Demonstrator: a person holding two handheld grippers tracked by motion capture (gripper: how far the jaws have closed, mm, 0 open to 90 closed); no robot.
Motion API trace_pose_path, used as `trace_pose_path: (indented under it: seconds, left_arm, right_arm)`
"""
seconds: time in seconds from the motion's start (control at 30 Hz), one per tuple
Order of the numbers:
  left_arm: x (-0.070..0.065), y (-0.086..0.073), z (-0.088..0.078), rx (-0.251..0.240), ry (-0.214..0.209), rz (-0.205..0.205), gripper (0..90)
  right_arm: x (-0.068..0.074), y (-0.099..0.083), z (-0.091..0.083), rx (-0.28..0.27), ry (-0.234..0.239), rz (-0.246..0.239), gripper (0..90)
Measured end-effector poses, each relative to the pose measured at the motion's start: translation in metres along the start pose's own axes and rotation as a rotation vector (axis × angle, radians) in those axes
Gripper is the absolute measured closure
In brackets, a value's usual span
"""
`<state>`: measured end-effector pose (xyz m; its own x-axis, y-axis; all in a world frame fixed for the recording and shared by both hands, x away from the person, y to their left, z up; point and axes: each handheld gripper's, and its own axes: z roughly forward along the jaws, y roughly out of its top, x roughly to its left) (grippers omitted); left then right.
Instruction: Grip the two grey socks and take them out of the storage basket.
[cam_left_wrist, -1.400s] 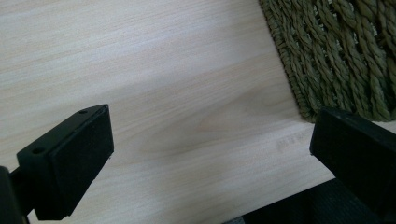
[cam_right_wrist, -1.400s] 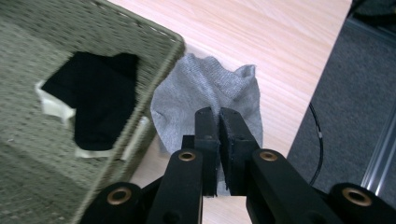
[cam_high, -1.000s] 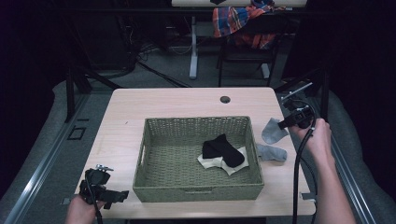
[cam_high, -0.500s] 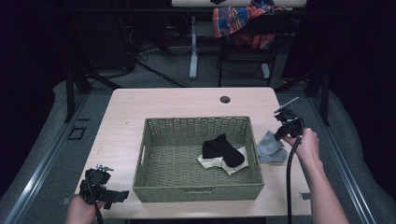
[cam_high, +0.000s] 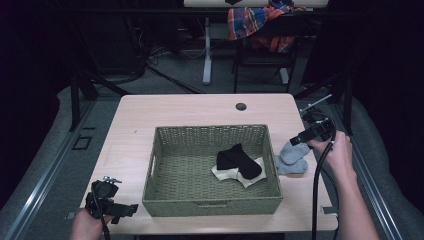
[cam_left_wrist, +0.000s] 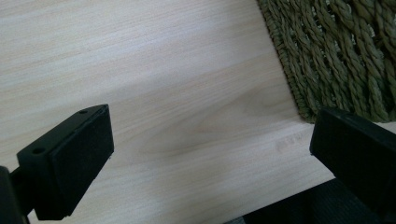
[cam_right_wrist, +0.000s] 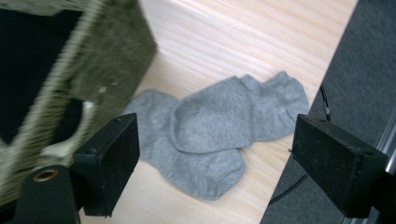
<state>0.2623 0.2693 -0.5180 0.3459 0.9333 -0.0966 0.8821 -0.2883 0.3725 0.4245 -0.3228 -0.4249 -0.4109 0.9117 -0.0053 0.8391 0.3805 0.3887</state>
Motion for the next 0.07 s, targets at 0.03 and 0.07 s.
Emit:
trace_pose_path:
  seconds: [0.03, 0.07]
  left_arm:
    - [0.0000, 0.0002, 0.0001, 0.001, 0.000, 0.001, 0.0]
    - [0.0000, 0.0002, 0.0001, 0.001, 0.000, 0.001, 0.0]
  right_arm:
    - [0.0020, 0.0004, -0.0051, -0.018, -0.004, -0.017, 12.0]
    - [0.0029, 0.0008, -0.0069, -0.024, -0.004, -0.022, 10.6]
